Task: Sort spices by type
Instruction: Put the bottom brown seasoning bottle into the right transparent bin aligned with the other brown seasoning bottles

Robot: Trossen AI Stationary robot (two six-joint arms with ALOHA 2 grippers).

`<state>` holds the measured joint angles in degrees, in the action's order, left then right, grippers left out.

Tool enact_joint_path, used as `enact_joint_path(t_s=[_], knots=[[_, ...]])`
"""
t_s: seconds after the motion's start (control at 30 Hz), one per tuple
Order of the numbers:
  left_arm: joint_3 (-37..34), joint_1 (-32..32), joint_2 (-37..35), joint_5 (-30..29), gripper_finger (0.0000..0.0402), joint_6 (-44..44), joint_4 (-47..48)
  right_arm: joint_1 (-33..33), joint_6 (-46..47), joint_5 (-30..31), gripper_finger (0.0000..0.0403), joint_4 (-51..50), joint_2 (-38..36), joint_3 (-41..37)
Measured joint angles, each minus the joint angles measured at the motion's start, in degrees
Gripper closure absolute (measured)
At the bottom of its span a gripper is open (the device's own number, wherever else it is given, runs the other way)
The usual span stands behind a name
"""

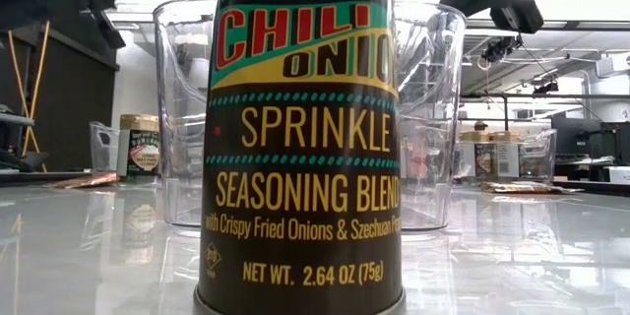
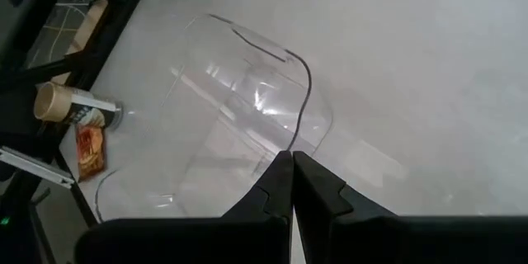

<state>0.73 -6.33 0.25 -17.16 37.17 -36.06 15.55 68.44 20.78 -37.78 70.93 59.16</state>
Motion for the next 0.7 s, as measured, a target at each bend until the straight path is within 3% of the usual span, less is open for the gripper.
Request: enact_joint_path(t_s=[0.23,0.33,0.47,0.53,0.7], knots=[[1.40,-0.02,2.93,-3.24,0.0399,14.53,-2.36,-0.02,-7.73,0.52,0.0402,-0.13,-1.24,0.00],[7.76,0.60,11.77,2.99,0.0398,15.46,1.62,-0.49,-12.03,0.68,0.0402,-0.39,-1.27,0.00],[23.13,2.42,29.46,12.04,0.0381,6.25,9.10,-1.52,-18.43,-0.10,0.0402,-1.00,-1.27,0.00],[34.00,3.11,37.15,20.22,0.0359,3.85,19.88,-1.96,-20.91,-1.84,0.0402,-2.12,-1.29,0.00],[60.57,7.73,53.97,36.20,0.0282,3.25,62.14,-2.16,-24.94,-3.27,0.0402,-7.93,-1.66,0.00]])
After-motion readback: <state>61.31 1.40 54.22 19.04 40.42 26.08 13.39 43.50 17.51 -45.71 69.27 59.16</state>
